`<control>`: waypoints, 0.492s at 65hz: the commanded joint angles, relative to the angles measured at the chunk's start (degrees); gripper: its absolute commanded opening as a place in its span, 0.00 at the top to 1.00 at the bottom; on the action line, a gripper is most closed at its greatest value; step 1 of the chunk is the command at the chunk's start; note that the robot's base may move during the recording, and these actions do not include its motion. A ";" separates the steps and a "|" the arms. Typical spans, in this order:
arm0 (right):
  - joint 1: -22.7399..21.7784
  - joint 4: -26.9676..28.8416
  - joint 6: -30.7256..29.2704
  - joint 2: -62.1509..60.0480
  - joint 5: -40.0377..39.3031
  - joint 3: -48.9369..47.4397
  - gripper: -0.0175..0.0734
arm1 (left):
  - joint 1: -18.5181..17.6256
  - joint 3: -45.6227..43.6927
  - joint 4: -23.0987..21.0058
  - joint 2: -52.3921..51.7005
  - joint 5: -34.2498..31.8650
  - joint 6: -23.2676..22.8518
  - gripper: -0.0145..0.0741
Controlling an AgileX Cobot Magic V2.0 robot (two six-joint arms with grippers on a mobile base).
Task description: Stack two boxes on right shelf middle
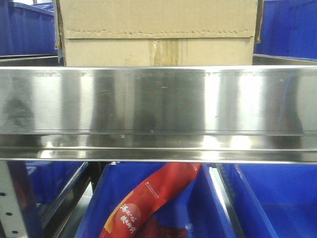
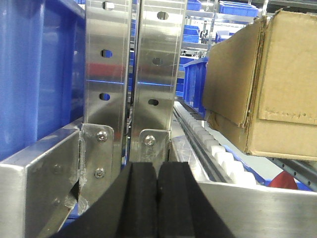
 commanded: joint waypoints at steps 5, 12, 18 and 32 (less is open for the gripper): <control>-0.39 -6.25 7.25 -0.32 -1.50 1.46 0.98 | 0.21 -0.12 -0.16 -0.34 -0.78 0.22 0.96; -0.39 -16.73 21.84 -0.42 -3.23 3.45 0.98 | 0.21 -0.12 -0.16 -0.34 -0.78 0.22 0.96; -0.81 -19.23 25.01 -0.89 -7.08 6.45 0.98 | 0.21 -0.12 -0.16 -0.34 -0.78 0.22 0.96; -6.26 -16.29 25.01 -8.19 -15.18 17.32 0.98 | 0.21 -0.12 -0.16 -0.34 -0.78 0.22 0.96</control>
